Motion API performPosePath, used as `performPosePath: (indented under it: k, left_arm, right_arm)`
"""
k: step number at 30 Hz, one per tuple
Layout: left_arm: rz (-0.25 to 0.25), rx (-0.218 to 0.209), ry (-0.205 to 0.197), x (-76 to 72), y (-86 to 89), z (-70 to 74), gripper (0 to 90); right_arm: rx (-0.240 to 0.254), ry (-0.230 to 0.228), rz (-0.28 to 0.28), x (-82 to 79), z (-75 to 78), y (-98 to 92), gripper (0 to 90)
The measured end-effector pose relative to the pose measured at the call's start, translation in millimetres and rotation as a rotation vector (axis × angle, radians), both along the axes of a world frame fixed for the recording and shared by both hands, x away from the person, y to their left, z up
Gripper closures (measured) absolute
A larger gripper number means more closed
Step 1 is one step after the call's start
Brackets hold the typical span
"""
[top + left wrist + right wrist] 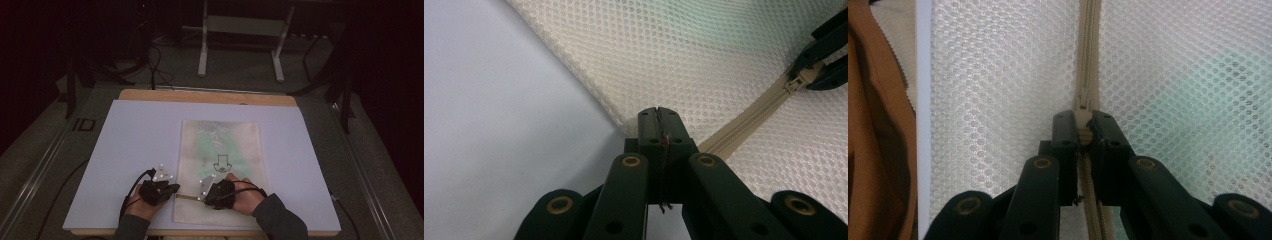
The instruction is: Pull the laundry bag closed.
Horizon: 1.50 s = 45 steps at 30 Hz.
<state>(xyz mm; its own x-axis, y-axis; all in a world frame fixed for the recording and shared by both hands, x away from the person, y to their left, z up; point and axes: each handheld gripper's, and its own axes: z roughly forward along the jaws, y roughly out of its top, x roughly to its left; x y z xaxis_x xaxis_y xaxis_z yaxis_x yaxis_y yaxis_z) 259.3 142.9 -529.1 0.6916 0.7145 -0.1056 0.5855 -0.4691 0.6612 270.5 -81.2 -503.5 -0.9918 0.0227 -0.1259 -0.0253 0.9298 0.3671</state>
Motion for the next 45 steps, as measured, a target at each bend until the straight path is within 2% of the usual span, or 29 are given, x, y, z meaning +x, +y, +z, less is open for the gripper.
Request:
performPosePath:
  k: [19, 22, 24, 27, 36, 39, 41, 45]
  left_arm:
    - [0.006, -0.002, -0.001, -0.4, 1.9, -0.1, 89.4]
    - [0.011, 0.002, -0.001, -0.6, 2.5, 0.0, 89.4]
    - [0.016, 0.025, 0.0, -0.8, 3.6, -0.5, 89.4]
    - [0.018, 0.013, 0.007, -0.3, 5.3, -1.4, 89.4]
    - [0.018, 0.06, -0.039, -4.2, -0.5, 0.9, 89.2]
    - [0.008, 0.012, -0.072, -6.2, -2.2, 5.4, 89.3]
    - [-0.011, -0.002, -0.091, -8.3, -4.0, 8.2, 89.3]
    - [-0.044, 0.001, -0.08, -9.2, -10.3, 6.3, 89.2]
  right_arm:
    - [0.001, 0.001, -0.003, -0.2, 0.2, -5.7, 82.5]
    - [-0.004, 0.003, -0.008, -0.8, 0.3, -7.2, 82.4]
    - [0.002, 0.003, -0.007, -0.8, 0.3, -7.9, 82.5]
    - [-0.009, 0.003, -0.002, -1.4, 0.5, -9.9, 82.4]
    - [-0.001, 0.002, -0.012, -1.3, -0.9, -13.3, 82.5]
    - [0.006, 0.0, -0.017, -0.1, -1.3, -11.9, 82.4]
    - [0.011, -0.004, -0.021, 1.3, -1.4, -11.0, 82.4]
    - [0.019, -0.012, -0.027, 4.3, -1.9, -7.8, 82.4]
